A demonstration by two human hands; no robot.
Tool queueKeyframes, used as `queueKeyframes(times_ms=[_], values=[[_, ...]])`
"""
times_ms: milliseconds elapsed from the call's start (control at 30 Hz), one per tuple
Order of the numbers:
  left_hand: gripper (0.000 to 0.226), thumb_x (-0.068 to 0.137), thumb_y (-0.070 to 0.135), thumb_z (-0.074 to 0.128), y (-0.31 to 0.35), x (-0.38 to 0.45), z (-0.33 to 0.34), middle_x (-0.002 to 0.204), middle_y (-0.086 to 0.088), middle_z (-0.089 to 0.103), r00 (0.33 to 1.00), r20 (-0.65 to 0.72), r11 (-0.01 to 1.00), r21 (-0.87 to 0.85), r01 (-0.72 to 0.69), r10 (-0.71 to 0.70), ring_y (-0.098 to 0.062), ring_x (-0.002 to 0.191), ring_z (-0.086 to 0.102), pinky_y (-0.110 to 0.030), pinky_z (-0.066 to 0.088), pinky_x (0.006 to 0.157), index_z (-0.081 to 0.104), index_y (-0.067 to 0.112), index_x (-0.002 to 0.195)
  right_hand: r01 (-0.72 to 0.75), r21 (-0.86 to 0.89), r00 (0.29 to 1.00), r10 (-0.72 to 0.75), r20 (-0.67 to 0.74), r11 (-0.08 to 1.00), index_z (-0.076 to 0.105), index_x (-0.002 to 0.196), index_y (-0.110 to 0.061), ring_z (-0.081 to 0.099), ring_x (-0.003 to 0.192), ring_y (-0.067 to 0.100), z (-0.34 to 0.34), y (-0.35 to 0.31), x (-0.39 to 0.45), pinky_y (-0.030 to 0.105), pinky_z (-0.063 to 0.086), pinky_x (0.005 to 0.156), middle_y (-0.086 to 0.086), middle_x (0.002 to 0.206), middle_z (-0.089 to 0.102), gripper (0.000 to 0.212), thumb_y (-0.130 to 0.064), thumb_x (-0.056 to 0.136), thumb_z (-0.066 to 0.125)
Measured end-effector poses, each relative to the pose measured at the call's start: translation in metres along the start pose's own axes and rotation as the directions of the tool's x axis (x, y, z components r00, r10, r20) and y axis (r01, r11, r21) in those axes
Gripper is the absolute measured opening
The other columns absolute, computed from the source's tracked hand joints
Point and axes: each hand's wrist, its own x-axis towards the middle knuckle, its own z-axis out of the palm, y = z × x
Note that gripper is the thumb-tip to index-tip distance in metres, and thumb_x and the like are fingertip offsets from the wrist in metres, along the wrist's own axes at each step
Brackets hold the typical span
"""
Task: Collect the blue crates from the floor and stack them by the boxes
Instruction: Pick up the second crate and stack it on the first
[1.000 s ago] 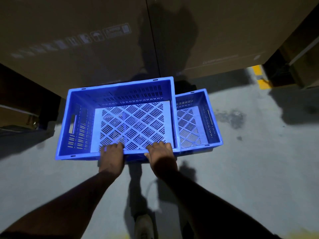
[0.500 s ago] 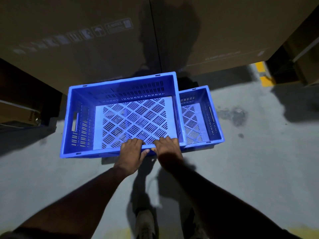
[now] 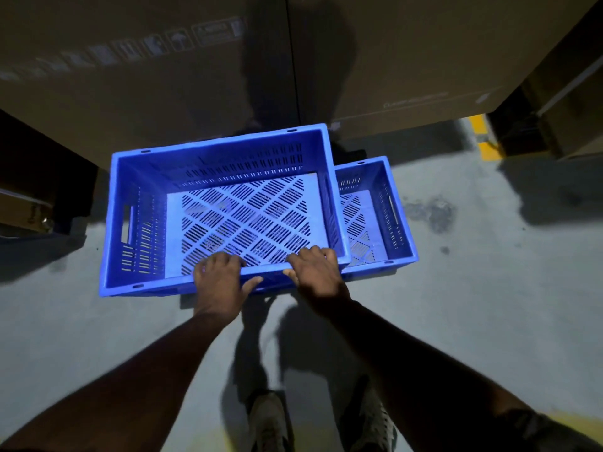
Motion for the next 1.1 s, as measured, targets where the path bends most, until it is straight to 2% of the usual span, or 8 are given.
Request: queueKeyframes(times_ms=[167,300,433,533,700,900,1000,1100], values=[[0.024,0.086,0.036,0.064,-0.003,-0.004,-0.001,0.09,-0.011,0.061,0.999,0.03,1.0,0.001,0.016,-0.016,-0.037,0.089,0.058,-0.044,0.041,0.076,0.059,0.014,0.092,0.027,0.01,0.993,-0.028,0.115,1.0,0.057,0.115,-0.024,0.05,0.105,0.024,-0.012,0.015,0.008,0.04,0.026,0.096,0.002,0.11,0.06,0.03,-0.043,0.097,0.042],[0.021,0.085,0.031,0.067,0.027,-0.007,-0.002,0.091,-0.012,0.062,0.998,0.018,0.997,-0.045,0.063,-0.062,-0.037,0.09,0.058,-0.046,0.043,0.078,0.061,0.013,0.094,0.083,-0.08,0.996,-0.081,0.023,0.993,0.06,0.103,-0.022,0.054,0.097,0.024,-0.026,0.035,0.002,0.043,0.032,0.093,0.001,0.098,0.063,0.026,-0.042,0.096,0.045],[0.023,0.088,0.034,0.062,0.047,-0.007,-0.005,0.094,-0.012,0.061,0.998,0.041,0.998,-0.041,0.039,-0.037,-0.037,0.094,0.057,-0.046,0.041,0.081,0.061,0.013,0.097,0.042,-0.126,0.998,-0.046,-0.03,0.991,0.059,0.093,-0.023,0.056,0.088,0.024,-0.028,0.053,-0.012,0.039,0.032,0.085,0.0,0.088,0.063,0.021,-0.043,0.092,0.052],[0.025,0.09,0.039,0.058,0.054,-0.007,-0.003,0.097,-0.009,0.061,0.998,0.054,0.999,-0.048,-0.013,0.016,-0.034,0.095,0.056,-0.045,0.04,0.082,0.059,0.016,0.1,-0.004,-0.161,0.998,-0.006,-0.062,0.987,0.06,0.09,-0.024,0.056,0.083,0.021,-0.019,0.059,-0.03,0.037,0.029,0.081,-0.003,0.083,0.061,0.029,-0.047,0.091,0.041],[0.025,0.093,0.04,0.054,0.066,-0.003,-0.003,0.1,-0.007,0.06,0.996,0.074,0.997,-0.062,-0.046,0.051,-0.031,0.099,0.055,-0.044,0.038,0.084,0.057,0.017,0.102,-0.057,-0.154,0.996,0.045,-0.078,0.986,0.062,0.092,-0.025,0.057,0.082,0.021,-0.023,0.069,-0.04,0.037,0.029,0.084,-0.003,0.082,0.061,0.039,-0.048,0.089,0.031],[0.023,0.092,0.035,0.057,0.068,-0.005,-0.002,0.098,-0.01,0.061,0.998,0.045,0.997,-0.073,-0.035,0.039,-0.033,0.096,0.055,-0.046,0.039,0.083,0.058,0.014,0.1,-0.119,-0.097,0.987,0.107,-0.12,0.988,0.055,0.094,-0.024,0.052,0.084,0.022,-0.017,0.063,-0.047,0.039,0.032,0.09,-0.003,0.085,0.056,0.024,-0.043,0.092,0.04],[0.024,0.091,0.036,0.057,0.074,-0.004,-0.005,0.099,-0.01,0.061,0.998,0.062,0.999,-0.029,-0.03,0.032,-0.034,0.096,0.055,-0.046,0.04,0.083,0.058,0.014,0.101,-0.119,-0.097,0.988,0.108,-0.112,0.988,0.055,0.094,-0.024,0.053,0.085,0.023,-0.02,0.066,-0.047,0.039,0.032,0.089,-0.003,0.085,0.055,0.024,-0.043,0.092,0.041],[0.023,0.087,0.035,0.062,0.095,-0.006,-0.004,0.096,-0.01,0.061,0.995,0.085,0.999,-0.004,-0.044,0.044,-0.036,0.093,0.056,-0.045,0.041,0.081,0.059,0.014,0.098,-0.117,-0.122,0.98,0.095,-0.174,0.986,0.057,0.093,-0.021,0.053,0.084,0.025,-0.026,0.082,-0.06,0.042,0.037,0.094,-0.001,0.085,0.054,0.025,-0.041,0.095,0.043]])
